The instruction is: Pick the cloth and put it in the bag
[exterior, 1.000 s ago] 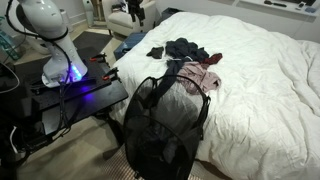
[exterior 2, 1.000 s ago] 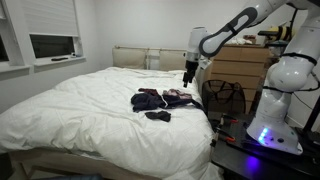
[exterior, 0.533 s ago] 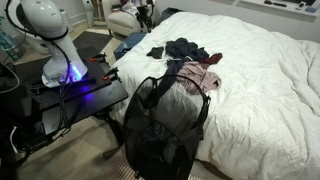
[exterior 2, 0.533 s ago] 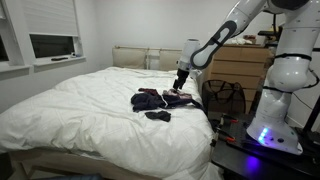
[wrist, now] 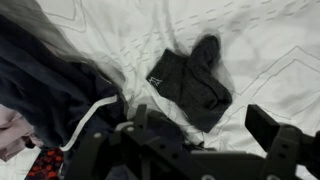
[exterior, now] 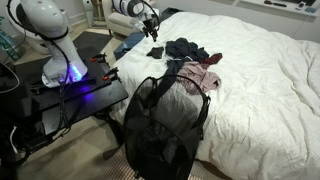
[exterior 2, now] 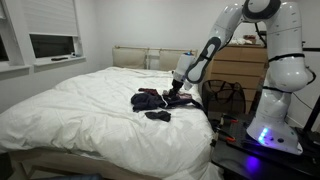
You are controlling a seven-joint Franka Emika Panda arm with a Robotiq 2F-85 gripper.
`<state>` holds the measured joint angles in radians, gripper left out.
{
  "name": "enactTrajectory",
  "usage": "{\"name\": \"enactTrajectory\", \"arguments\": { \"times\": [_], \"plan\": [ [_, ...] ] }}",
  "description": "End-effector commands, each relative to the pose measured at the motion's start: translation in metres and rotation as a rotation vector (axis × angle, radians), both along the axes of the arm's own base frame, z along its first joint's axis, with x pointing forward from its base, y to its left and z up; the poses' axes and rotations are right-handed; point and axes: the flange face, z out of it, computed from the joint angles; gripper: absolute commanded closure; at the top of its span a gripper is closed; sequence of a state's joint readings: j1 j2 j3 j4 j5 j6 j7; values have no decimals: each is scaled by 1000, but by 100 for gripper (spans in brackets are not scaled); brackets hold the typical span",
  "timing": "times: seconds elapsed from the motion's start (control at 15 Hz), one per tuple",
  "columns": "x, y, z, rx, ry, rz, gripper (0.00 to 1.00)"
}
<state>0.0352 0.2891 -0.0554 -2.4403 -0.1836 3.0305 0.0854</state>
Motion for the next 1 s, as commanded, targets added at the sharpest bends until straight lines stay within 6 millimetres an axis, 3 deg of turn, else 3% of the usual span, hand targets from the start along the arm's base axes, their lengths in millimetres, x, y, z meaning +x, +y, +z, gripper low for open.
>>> {"name": "enactTrajectory", "arguments": {
  "times": [0.0,0.53,0.93],
  "plan": [
    [11,2,-30,-18,-36,35,0],
    [27,19,-96,-15,-43,54,0],
    [30,26,-133,-40,1,54,0]
  ]
}}
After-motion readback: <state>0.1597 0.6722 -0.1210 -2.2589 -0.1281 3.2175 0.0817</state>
